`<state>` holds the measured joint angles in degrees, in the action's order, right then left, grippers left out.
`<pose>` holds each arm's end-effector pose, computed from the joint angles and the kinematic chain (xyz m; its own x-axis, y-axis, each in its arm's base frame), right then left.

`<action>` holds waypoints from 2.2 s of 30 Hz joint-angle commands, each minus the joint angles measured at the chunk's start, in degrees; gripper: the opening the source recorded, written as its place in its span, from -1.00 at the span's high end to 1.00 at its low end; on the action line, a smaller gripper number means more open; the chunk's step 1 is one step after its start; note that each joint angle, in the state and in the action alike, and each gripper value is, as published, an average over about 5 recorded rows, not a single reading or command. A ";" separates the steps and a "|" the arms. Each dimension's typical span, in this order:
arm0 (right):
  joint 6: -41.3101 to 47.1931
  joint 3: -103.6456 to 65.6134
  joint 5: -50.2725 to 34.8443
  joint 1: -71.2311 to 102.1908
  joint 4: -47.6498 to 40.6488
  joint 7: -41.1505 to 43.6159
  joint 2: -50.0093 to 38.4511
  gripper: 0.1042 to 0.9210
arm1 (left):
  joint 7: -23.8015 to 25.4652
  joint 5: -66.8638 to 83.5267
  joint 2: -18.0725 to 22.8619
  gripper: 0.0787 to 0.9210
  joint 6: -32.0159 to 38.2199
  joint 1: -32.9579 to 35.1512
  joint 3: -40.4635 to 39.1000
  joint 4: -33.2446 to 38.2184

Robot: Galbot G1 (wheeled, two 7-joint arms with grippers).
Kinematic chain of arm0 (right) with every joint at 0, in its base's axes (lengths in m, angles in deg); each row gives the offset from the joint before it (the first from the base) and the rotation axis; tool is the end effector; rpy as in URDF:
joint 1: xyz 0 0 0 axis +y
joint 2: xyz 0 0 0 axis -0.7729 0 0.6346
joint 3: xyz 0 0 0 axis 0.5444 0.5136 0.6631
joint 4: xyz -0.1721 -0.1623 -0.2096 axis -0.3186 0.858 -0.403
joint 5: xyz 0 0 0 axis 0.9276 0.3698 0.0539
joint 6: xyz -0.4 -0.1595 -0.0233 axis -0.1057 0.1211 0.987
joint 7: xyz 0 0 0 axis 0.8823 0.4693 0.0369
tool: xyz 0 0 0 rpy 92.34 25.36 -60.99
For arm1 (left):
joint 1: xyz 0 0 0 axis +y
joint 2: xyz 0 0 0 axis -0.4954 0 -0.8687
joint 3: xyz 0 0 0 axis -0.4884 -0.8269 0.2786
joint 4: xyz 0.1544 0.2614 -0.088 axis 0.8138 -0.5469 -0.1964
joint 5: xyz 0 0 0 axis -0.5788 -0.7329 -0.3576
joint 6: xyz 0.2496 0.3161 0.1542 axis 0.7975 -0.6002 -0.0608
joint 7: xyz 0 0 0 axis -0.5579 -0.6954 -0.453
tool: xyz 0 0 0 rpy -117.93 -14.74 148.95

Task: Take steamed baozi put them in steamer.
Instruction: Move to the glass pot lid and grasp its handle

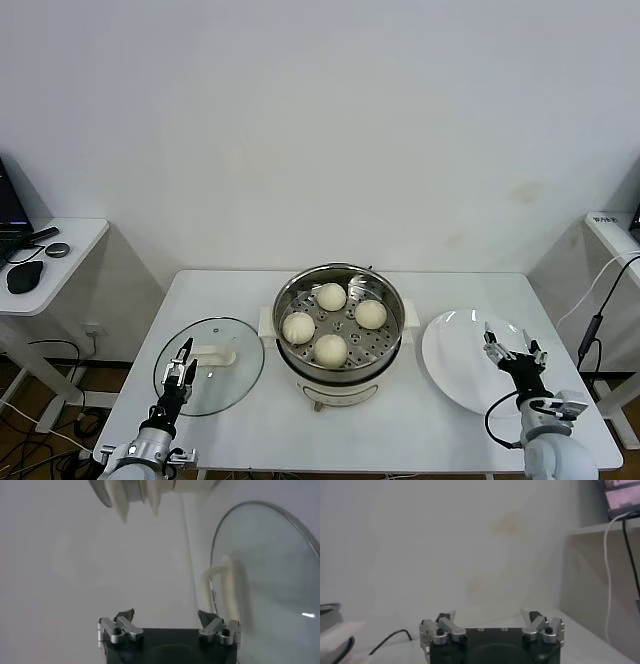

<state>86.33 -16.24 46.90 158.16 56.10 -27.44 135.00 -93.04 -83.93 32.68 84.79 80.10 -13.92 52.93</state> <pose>0.3253 -0.1796 -0.3232 -0.9891 0.1119 0.0957 0.1282 0.9743 0.1853 0.3088 0.1184 -0.4155 -0.9956 0.0665 0.0657 0.0561 -0.1369 0.9890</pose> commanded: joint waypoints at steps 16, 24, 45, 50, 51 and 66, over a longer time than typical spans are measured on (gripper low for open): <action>-0.44 -0.71 0.45 0.89 -0.90 -0.22 0.58 -0.76 | -0.61 1.42 2.16 -0.77 -3.27 -10.02 -3.53 -10.87; -0.79 -0.71 0.61 0.52 -2.10 -0.08 0.70 -0.76 | 0.14 1.26 2.74 -0.77 -5.16 -13.18 -3.76 -13.64; -1.19 -1.12 1.58 -0.02 -3.99 0.05 1.37 -0.76 | 1.37 2.94 3.33 -0.76 -6.47 -18.69 -6.19 -18.36; -1.23 -1.10 1.78 0.03 -4.04 0.06 1.45 -0.76 | 1.58 3.37 3.35 -0.59 -6.23 -18.73 -6.12 -17.98; -1.24 -1.04 1.87 0.06 -4.01 0.07 1.50 -0.76 | 1.62 3.43 3.36 -0.52 -6.20 -18.80 -6.11 -18.01; -1.64 -0.58 2.37 0.37 -3.74 0.22 1.73 -0.76 | 6.14 5.77 6.01 0.50 -13.67 -13.94 -2.64 -6.89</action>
<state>84.86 -16.89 49.28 158.57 52.20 -27.22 136.75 -89.84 -79.63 37.37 76.88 63.36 -18.23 37.72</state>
